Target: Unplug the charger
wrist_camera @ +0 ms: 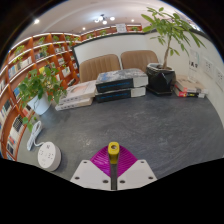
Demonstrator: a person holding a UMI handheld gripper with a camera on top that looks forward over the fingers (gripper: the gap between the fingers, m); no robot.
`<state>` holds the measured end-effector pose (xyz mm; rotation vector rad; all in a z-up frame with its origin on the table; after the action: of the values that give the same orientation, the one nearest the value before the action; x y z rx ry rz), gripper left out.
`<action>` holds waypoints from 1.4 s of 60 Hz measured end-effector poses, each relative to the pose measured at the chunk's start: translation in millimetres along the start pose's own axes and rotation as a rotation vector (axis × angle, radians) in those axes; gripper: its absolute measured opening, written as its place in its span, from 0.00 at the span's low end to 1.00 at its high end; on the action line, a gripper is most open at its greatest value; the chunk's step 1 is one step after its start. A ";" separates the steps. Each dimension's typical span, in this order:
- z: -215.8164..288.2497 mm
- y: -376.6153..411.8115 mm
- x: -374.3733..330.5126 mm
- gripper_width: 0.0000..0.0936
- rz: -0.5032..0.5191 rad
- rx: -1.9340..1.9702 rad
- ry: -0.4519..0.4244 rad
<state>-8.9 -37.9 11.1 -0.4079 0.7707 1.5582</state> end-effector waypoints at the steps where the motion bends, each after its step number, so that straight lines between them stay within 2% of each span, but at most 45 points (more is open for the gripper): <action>1: 0.8 -0.6 0.1 0.06 0.002 0.005 -0.005; 8: -0.8 -5.3 -2.5 0.16 -0.003 0.035 0.011; 12: -4.1 -15.2 -5.0 0.37 -0.045 0.032 0.031; 19: 2.4 -27.4 -20.1 0.76 -0.117 0.003 0.010; 23: 12.5 -26.5 -37.7 0.92 -0.130 0.006 -0.018; 36: 44.8 11.8 -132.7 0.92 -0.162 -0.026 -0.142; 56: 34.0 108.9 -237.3 0.91 -0.092 -0.083 -0.199; 64: 30.2 129.9 -247.1 0.91 -0.062 -0.084 -0.211; 84: 26.3 147.3 -258.8 0.93 -0.064 -0.161 -0.237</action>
<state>-108.6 -207.9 236.0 -0.3539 0.4475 1.5794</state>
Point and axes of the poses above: the point between the fingertips, and its own axes, seen from behind it with the camera up: y to the left, z up, x forward, the way the camera looks, the point moved 2 cm from there along -x, backward, against the way the camera looks, and after that the axes turned 3 degrees about x, right-handed, at the moved point
